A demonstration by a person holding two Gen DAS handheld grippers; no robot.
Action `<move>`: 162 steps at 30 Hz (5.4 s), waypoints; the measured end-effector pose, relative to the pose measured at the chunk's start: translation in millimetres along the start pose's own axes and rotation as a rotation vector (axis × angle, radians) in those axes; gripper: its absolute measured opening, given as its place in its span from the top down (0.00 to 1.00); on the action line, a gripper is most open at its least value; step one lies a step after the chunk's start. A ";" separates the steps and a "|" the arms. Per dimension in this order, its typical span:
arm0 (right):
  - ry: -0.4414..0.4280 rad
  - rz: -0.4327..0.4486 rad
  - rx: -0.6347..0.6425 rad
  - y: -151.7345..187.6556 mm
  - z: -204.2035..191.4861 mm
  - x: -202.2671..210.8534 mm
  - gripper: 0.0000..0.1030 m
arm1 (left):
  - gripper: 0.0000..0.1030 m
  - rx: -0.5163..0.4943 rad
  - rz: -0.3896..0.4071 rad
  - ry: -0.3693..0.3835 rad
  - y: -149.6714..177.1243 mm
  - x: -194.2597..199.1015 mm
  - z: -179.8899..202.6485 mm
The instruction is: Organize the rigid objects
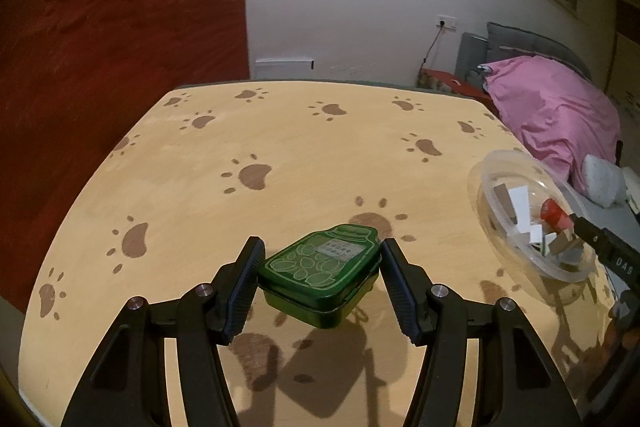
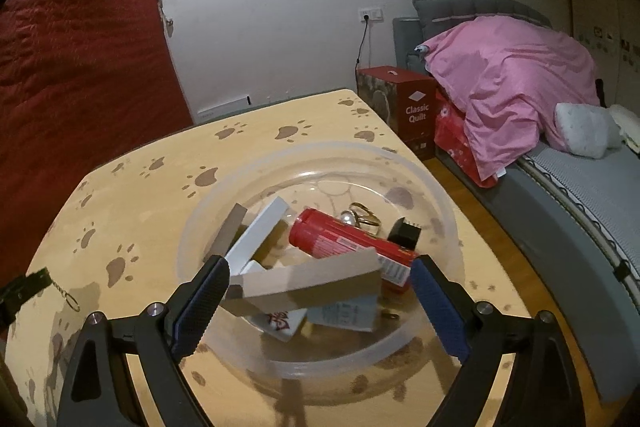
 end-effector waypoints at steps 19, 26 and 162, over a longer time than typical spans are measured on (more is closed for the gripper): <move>0.014 -0.030 -0.019 12.0 29.4 -9.4 0.08 | 0.42 -0.107 -0.007 0.090 -8.2 -1.8 78.6; 0.009 0.003 -0.035 9.6 31.7 -2.5 0.08 | 0.42 -0.134 -0.015 0.135 -9.4 -4.3 107.3; 0.152 0.004 0.161 12.8 25.0 36.3 0.00 | 0.01 -0.298 0.037 0.124 10.3 -5.0 169.7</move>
Point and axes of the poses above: each gripper's, at about its wrist camera, not at the fingertips, and x roughly against the way its jaws point, z to its right, y to its underside, the point moved 8 cm from there along -x, roughly the way its jaws point, and after that the axes turned 6 degrees about x, right-handed, at the moved point
